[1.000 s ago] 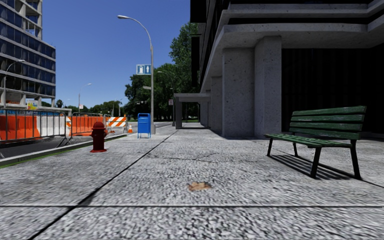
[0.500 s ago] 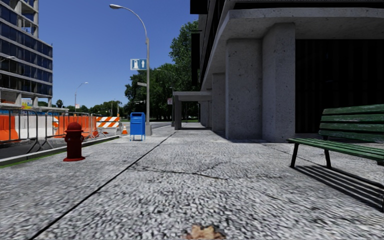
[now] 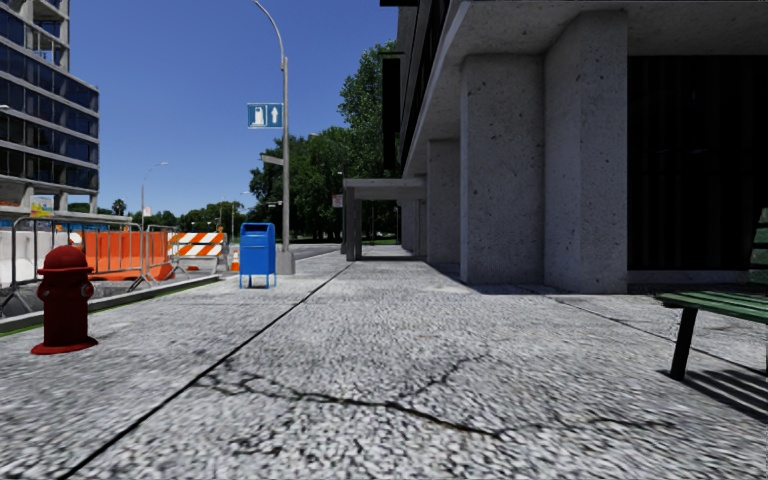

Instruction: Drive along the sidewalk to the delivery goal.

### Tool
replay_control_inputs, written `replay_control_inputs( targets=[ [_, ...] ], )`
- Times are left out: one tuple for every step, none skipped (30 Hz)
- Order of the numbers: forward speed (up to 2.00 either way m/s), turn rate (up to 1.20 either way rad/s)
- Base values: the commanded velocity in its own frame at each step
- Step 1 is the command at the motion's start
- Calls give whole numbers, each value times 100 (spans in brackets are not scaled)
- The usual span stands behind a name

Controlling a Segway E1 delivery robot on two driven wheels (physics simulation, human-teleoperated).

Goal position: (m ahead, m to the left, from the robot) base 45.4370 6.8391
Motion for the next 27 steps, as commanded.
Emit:
replay_control_inputs(
  targets=[
    [200,0],
    [200,0],
    [200,0],
    [200,0],
    [200,0],
    [200,0],
    [200,0],
    [200,0],
    [200,0],
    [200,0],
    [200,0],
    [200,0],
    [200,0],
    [200,0],
    [200,0],
    [200,0],
    [200,0],
    [200,0],
    [200,0],
    [200,0],
    [200,0],
    [200,0],
    [200,0],
    [200,0],
    [200,0],
    [200,0],
    [200,0]
  ],
)
